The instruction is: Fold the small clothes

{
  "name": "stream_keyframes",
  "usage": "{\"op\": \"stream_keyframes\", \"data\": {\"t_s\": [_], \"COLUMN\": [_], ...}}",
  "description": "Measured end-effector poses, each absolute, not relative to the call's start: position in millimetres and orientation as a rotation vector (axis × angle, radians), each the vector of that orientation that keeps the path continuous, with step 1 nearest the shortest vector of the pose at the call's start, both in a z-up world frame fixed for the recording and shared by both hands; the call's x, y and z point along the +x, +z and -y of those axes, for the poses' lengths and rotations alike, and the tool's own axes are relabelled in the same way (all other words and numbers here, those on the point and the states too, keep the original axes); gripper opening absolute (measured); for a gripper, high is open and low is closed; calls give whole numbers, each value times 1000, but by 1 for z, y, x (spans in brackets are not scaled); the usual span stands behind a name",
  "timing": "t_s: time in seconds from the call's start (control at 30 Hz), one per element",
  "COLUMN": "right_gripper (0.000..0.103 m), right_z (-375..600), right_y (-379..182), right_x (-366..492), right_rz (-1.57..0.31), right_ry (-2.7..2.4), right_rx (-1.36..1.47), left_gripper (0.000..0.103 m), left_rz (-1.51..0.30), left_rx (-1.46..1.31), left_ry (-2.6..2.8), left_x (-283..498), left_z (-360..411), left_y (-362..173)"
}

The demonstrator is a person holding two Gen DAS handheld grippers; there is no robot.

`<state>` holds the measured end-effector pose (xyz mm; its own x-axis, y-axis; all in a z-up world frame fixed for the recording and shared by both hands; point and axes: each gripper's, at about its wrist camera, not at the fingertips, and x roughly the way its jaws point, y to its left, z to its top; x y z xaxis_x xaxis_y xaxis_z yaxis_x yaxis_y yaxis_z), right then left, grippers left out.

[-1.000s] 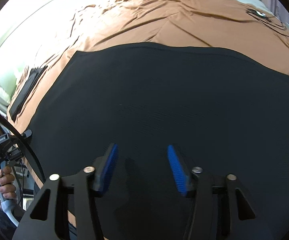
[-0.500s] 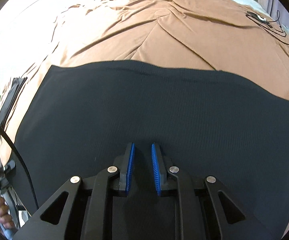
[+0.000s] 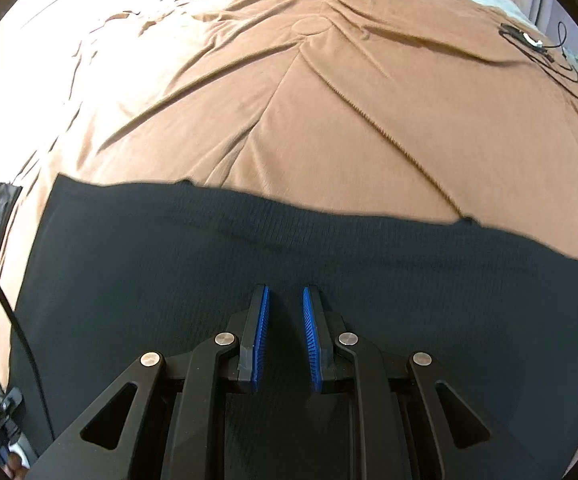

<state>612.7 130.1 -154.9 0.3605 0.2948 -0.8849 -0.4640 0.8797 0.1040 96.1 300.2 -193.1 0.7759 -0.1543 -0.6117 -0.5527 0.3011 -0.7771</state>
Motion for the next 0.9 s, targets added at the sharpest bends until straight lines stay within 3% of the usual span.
{"op": "stream_keyframes", "data": {"t_s": [0.4,0.9], "right_gripper": [14,14], "right_z": [-135,-91], "right_y": [-144,-143], "right_x": [606,517], "right_rz": [-1098,-1033], "right_ry": [501,521], "right_rx": [-210,-249], "left_gripper": [8,7], "left_rz": [-649,-506], "left_rx": [-1288,-1296], "left_ry": [237,25], "left_x": [90,92], "left_z": [-303,-299], "left_y": [-194,-155]}}
